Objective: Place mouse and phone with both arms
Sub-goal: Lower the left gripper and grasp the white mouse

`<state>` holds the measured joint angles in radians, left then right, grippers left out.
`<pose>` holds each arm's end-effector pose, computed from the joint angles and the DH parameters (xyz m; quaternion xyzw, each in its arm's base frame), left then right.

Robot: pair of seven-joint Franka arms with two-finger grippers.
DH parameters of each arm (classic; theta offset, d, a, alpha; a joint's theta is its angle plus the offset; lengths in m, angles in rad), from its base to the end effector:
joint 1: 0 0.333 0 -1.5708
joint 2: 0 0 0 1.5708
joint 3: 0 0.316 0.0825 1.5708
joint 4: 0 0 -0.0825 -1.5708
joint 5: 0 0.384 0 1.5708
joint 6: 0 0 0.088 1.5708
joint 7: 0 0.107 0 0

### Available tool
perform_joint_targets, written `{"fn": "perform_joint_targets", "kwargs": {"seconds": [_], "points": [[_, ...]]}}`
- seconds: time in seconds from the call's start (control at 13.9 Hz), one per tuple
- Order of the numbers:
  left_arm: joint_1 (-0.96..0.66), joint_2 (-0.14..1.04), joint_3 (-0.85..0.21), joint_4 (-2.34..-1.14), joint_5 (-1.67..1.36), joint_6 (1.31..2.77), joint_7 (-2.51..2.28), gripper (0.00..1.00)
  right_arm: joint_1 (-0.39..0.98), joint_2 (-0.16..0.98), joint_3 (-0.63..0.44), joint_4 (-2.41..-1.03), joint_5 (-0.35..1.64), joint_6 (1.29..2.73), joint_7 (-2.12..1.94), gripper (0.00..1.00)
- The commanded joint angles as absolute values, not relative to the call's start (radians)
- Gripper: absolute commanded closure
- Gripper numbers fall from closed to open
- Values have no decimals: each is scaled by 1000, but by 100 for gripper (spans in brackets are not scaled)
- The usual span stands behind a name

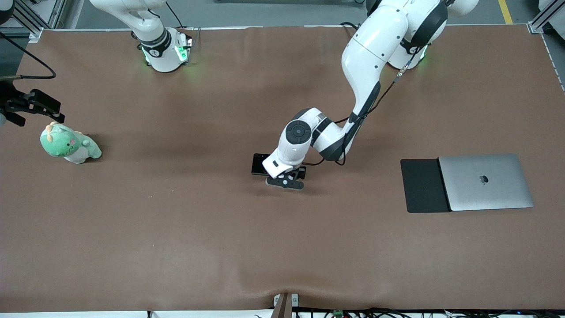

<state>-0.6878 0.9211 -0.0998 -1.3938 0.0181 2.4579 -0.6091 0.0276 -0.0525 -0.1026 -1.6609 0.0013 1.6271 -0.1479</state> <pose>0.5353 -0.5149 0.1680 0.9941 -0.0730 0.0357 0.0717 0.5411 -0.0420 0.6154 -0.9993 -0.0365 -0.0095 0.0023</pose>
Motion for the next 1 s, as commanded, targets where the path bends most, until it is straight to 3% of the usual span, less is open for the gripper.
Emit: {"fn": "perform_joint_targets", "kwargs": {"seconds": [0.0,0.43,0.93], "points": [[-689,916,-94,-1397,46,2405,-638,5,6,-49,-89,-1658,12,1623,-147,0],[-681,893,-94,-1399,46,2356,-641,43,5,-46,-89,-1658,14,1621,-150,0],[-666,779,-51,-1407,46,2102,-652,57,126,58,-84,-1663,23,1640,-149,0]]}}
